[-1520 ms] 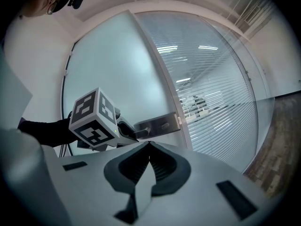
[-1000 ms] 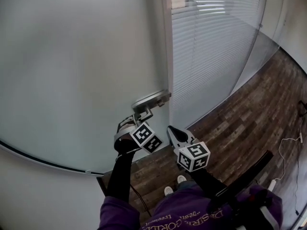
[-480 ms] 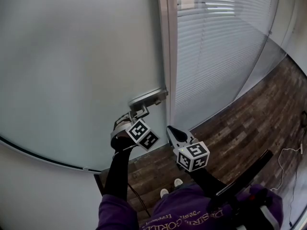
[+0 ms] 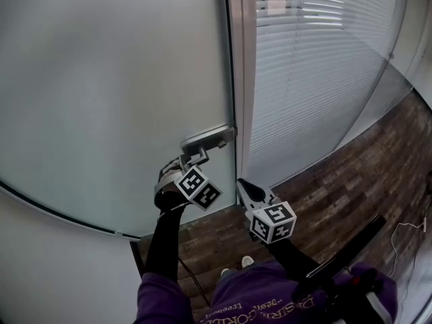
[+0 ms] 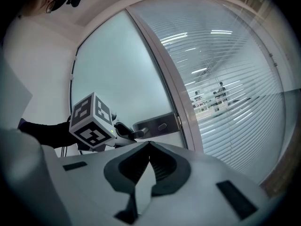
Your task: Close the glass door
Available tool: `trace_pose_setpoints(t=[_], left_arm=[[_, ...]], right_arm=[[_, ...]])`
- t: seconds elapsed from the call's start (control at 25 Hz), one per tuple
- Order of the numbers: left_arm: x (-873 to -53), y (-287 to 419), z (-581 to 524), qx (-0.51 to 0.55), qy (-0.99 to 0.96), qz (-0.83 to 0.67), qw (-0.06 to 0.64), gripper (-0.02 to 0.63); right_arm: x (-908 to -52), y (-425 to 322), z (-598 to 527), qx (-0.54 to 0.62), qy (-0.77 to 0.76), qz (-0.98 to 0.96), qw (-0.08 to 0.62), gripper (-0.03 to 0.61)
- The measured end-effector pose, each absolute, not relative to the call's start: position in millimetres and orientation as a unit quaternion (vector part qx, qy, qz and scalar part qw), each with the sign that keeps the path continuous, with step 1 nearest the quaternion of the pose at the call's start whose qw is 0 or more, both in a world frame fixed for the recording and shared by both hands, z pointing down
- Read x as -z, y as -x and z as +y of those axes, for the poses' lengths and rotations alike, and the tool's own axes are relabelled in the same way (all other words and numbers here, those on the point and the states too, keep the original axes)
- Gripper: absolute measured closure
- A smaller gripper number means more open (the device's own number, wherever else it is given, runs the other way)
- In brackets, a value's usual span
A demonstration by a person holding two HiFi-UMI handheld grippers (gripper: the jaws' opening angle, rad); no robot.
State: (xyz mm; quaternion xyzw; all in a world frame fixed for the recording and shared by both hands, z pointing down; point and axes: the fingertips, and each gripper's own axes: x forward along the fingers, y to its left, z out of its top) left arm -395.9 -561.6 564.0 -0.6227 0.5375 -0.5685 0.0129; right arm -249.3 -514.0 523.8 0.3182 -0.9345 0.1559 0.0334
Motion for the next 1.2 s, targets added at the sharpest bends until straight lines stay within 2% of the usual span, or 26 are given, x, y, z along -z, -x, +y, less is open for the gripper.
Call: trace_pose_setpoints(t=[0.68,0.92,1.2], left_arm=[[-563,404,-572,0.545,0.621,0.564,-0.009,0.488],[-556,404,-573,0.549,0.620,0.560,0.028,0.488],[-543,404,-567,0.528,0.598,0.580,0.169,0.485]], right_arm=[[-517,250,-522,-0.160,-0.336,-0.928,0.023,0.581],[-510,257,-521,-0.159,-0.339,-0.927,0.019,0.581],[-511,257,-514,-0.157,-0.345,-0.925,0.021,0.581]])
